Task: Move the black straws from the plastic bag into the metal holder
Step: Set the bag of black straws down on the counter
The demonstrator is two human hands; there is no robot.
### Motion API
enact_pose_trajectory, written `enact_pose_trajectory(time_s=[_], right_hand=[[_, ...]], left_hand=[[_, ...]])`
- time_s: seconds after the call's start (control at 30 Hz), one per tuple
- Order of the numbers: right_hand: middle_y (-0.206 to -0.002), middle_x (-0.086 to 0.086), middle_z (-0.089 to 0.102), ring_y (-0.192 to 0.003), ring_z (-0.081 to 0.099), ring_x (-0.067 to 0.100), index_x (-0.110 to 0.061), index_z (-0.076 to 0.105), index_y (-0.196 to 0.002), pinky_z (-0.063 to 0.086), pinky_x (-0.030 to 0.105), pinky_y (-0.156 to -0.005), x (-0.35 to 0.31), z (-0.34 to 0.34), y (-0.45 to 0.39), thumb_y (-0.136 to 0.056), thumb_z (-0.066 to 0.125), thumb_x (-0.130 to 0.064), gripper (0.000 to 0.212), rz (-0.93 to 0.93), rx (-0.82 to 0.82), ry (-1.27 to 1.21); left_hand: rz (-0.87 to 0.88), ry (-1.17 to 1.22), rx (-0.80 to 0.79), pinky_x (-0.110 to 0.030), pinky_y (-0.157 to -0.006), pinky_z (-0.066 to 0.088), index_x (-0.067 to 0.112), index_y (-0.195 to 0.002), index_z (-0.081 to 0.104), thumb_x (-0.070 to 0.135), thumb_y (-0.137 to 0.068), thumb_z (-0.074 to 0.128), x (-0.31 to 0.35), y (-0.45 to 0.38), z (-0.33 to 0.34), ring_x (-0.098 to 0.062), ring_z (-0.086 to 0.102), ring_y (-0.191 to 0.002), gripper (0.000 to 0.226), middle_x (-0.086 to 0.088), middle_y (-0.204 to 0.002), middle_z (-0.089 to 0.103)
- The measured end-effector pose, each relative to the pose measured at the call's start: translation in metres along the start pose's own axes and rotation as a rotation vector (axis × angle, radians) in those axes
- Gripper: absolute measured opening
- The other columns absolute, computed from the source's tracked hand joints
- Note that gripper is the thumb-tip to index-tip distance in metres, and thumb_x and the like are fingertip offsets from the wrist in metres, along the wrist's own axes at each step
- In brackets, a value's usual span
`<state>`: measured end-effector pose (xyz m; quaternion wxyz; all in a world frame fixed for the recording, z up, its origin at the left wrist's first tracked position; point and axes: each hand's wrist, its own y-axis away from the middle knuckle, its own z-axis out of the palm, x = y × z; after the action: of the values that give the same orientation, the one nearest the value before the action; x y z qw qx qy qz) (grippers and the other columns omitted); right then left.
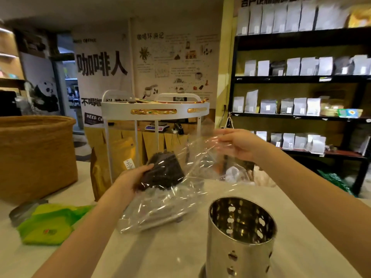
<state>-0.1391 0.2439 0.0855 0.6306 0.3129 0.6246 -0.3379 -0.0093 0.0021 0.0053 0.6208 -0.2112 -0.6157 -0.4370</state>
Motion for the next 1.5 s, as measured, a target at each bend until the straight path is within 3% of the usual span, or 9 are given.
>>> enact_pose_trajectory(time_s=[0.13,0.33,0.5,0.6,0.73,1.0,1.13,1.27,1.5], right_hand=[[-0.106,0.01,0.065,-0.078,0.07,0.014,-0.008,0.057,-0.12,0.057,0.026,-0.073,-0.03,-0.02,0.024,-0.089,0.053,-0.006,0.031,-0.117,0.07,0.093],[-0.087,0.0,0.069,-0.061,0.068,0.002,-0.01,0.057,-0.115,0.055,0.016,-0.055,-0.051,-0.056,0.097,-0.072,0.069,-0.015,0.046,-0.186,0.136,0.107],[-0.077,-0.004,0.076,-0.067,0.071,0.006,-0.012,0.058,-0.114,0.053,0.016,-0.049,-0.05,-0.089,0.17,-0.095,0.044,-0.005,0.024,-0.105,0.296,0.105],[-0.095,0.0,0.074,-0.076,0.072,0.011,-0.012,0.058,-0.117,0.059,0.022,-0.058,-0.044,-0.108,0.213,-0.095,0.044,-0.005,0.027,-0.061,0.36,0.123],[-0.114,0.003,0.067,-0.083,0.072,0.012,-0.013,0.058,-0.118,0.055,0.018,-0.049,-0.041,-0.132,0.266,-0.094,0.046,-0.005,0.028,-0.006,0.444,0.155],[-0.083,-0.001,0.077,-0.07,0.073,0.011,-0.015,0.063,-0.105,0.058,0.021,-0.052,-0.051,-0.168,0.317,-0.091,0.05,-0.004,0.022,0.041,0.567,0.256],[-0.092,0.001,0.075,-0.069,0.072,0.012,-0.016,0.063,-0.106,0.056,0.022,-0.05,-0.016,-0.186,0.32,-0.089,0.053,-0.004,0.023,0.151,0.591,0.354],[-0.104,0.005,0.071,-0.071,0.073,0.015,-0.013,0.058,-0.113,0.057,0.024,-0.052,0.034,-0.204,0.311,-0.092,0.049,-0.006,0.024,0.263,0.558,0.329],[-0.104,0.006,0.07,-0.069,0.072,0.015,-0.013,0.056,-0.117,0.059,0.027,-0.057,0.108,-0.219,0.295,-0.094,0.047,-0.004,0.026,0.393,0.475,0.328]], left_hand=[[0.107,-0.007,-0.118,-0.019,-0.037,0.049,0.002,-0.099,0.056,0.023,-0.086,0.056,0.021,0.042,0.021,-0.021,0.056,-0.07,0.025,-0.012,-0.082,0.059],[0.195,-0.103,-0.291,-0.024,-0.053,0.047,0.0,-0.107,0.053,0.024,-0.088,0.051,0.037,0.088,0.063,-0.02,0.054,-0.071,0.031,-0.014,-0.089,0.059],[0.237,-0.057,-0.408,-0.028,-0.059,0.05,0.006,-0.112,0.054,0.017,-0.085,0.056,0.025,0.12,0.103,-0.022,0.06,-0.078,0.029,-0.011,-0.089,0.062],[0.279,-0.029,-0.462,-0.029,-0.05,0.054,0.01,-0.107,0.056,0.01,-0.084,0.058,0.013,0.142,0.127,-0.021,0.063,-0.075,0.023,-0.01,-0.085,0.063],[0.298,0.0,-0.54,-0.042,-0.082,0.054,0.007,-0.121,0.048,0.004,-0.08,0.061,-0.006,0.164,0.159,-0.029,0.065,-0.092,0.044,-0.016,-0.099,0.064],[0.251,-0.126,-0.658,-0.027,-0.058,0.052,0.01,-0.126,0.043,0.007,-0.082,0.061,-0.06,0.182,0.222,-0.016,0.062,-0.078,0.048,-0.007,-0.103,0.058],[0.263,-0.191,-0.63,-0.025,-0.057,0.051,0.01,-0.126,0.042,0.007,-0.083,0.06,-0.1,0.178,0.238,-0.02,0.06,-0.083,0.047,-0.011,-0.111,0.059],[0.309,-0.346,-0.52,-0.042,-0.083,0.053,0.012,-0.126,0.041,0.012,-0.082,0.062,-0.141,0.165,0.237,-0.029,0.058,-0.104,0.049,-0.014,-0.124,0.056],[0.404,-0.603,-0.423,-0.041,-0.092,0.049,0.014,-0.129,0.036,0.019,-0.08,0.065,-0.188,0.155,0.221,-0.028,0.051,-0.115,0.058,-0.012,-0.132,0.047]])
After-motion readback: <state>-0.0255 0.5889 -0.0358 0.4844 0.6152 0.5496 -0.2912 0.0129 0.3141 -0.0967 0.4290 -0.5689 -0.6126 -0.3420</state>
